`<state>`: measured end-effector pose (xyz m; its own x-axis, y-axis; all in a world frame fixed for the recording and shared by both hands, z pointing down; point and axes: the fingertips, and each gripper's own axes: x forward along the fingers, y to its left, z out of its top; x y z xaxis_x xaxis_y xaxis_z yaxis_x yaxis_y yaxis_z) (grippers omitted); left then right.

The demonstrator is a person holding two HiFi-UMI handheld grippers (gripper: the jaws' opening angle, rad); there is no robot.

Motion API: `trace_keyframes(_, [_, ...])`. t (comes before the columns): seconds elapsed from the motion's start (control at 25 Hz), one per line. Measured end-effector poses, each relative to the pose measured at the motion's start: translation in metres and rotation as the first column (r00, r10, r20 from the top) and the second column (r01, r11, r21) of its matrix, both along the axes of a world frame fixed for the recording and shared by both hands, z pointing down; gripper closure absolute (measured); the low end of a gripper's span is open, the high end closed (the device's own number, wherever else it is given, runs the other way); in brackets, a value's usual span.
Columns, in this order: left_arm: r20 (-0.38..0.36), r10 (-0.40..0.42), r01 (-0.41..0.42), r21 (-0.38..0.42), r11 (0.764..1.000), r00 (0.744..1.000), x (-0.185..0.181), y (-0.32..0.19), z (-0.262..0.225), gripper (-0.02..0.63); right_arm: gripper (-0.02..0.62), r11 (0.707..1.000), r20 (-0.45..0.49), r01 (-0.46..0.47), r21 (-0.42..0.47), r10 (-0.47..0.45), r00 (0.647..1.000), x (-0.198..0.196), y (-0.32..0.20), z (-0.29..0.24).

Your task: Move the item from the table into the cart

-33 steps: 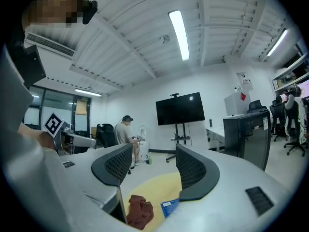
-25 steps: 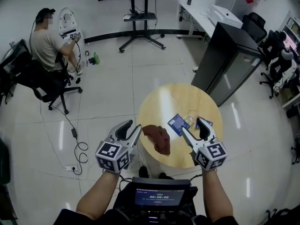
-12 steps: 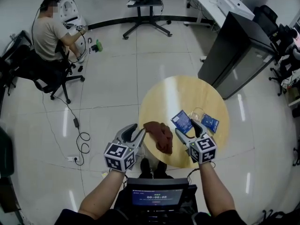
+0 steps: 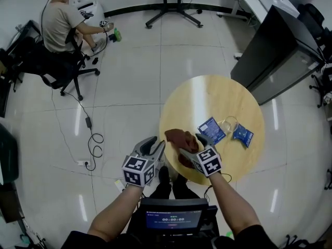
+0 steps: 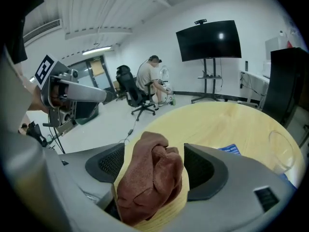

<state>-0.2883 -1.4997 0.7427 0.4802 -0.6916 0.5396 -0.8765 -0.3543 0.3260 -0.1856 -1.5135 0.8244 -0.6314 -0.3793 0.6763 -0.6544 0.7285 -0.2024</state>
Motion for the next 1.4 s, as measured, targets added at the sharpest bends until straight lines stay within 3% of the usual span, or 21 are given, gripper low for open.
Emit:
trace_keyframes(0.16, [-0.008,-0.025,0.025,-0.044,0.999,1.0,-0.025,-0.007,0.033,0.466,0.212,0.998,-0.046,0.029,-0.047,-0.031,0.998,-0.027,-0.006,0.034])
trace_keyframes(0.4, [-0.001,-0.033,0.032,-0.077,0.997,0.999,-0.03,-0.014,0.069,0.469,0.212,0.994,-0.115,0.07,-0.078,-0.079,0.99,-0.037,-0.009,0.071])
trace_keyframes(0.52, [-0.013,-0.041,0.04,-0.086,0.995,0.999,-0.034,-0.012,0.076,0.472,0.243,0.996,-0.157,0.054,-0.075,-0.065,0.986,-0.035,-0.009,0.086])
trace_keyframes(0.64, [-0.017,-0.048,0.046,-0.087,0.995,0.999,-0.039,-0.013,0.078,0.473,0.383,0.998,-0.183,0.04,-0.047,-0.049,0.982,-0.031,-0.012,0.091])
trace_keyframes(0.8, [-0.022,-0.054,0.051,-0.093,0.994,0.998,-0.046,-0.012,0.081,0.472,0.475,0.998,-0.179,0.015,-0.061,-0.026,0.983,-0.033,-0.015,0.095])
trace_keyframes(1.08, [-0.028,-0.05,0.047,-0.093,0.995,0.998,-0.045,-0.003,0.075,0.487,0.516,0.995,-0.166,-0.024,-0.094,0.008,0.986,-0.03,-0.013,0.093])
trace_keyframes(1.4, [-0.063,-0.035,0.031,-0.066,0.997,0.997,-0.042,0.007,0.061,0.555,0.528,0.992,-0.142,-0.073,-0.099,0.058,0.988,-0.033,-0.006,0.089])
